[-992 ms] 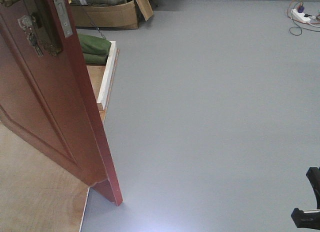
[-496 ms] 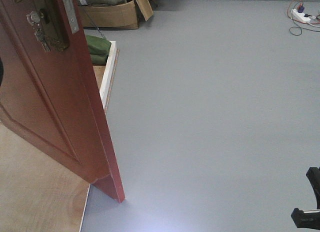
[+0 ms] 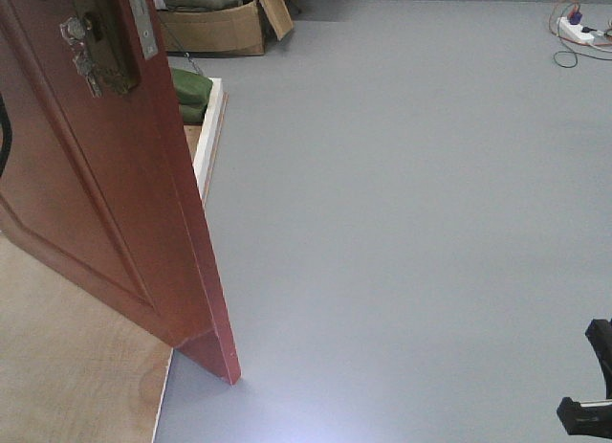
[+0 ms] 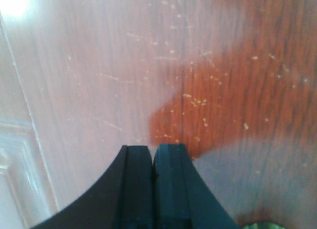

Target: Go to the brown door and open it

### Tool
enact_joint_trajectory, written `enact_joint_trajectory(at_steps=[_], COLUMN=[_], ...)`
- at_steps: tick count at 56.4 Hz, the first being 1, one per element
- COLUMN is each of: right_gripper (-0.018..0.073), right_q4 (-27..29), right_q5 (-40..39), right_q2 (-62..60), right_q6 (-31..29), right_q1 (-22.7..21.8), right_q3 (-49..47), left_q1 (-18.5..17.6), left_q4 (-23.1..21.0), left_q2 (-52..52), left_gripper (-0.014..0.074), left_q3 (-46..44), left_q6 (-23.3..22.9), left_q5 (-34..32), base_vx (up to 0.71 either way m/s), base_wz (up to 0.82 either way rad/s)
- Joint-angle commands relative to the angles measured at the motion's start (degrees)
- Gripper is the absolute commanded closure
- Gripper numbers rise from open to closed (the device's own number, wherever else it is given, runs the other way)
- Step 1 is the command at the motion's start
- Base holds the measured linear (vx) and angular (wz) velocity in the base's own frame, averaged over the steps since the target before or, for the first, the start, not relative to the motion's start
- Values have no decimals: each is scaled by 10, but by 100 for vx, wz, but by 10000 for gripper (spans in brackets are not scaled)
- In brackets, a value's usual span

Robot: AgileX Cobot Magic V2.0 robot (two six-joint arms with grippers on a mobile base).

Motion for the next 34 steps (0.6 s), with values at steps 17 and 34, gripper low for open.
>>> enact_joint_trajectory(at_steps=[17,34], right_gripper=[559,559], right_q4=[-2,-2], right_q5=[-43,-43], right_q2=[-3,-3], right_q6=[-4,-4], right_q1=[-1,-1], right_q3=[2,2], left_q1=[-2,-2], left_q4=[-2,-2], left_q2=[-19,-20], left_gripper=[603,603], left_q3=[-17,-17], left_q6=[-2,-2], left_q5=[-42,-42], base_vx=[0,1], base_wz=[0,0])
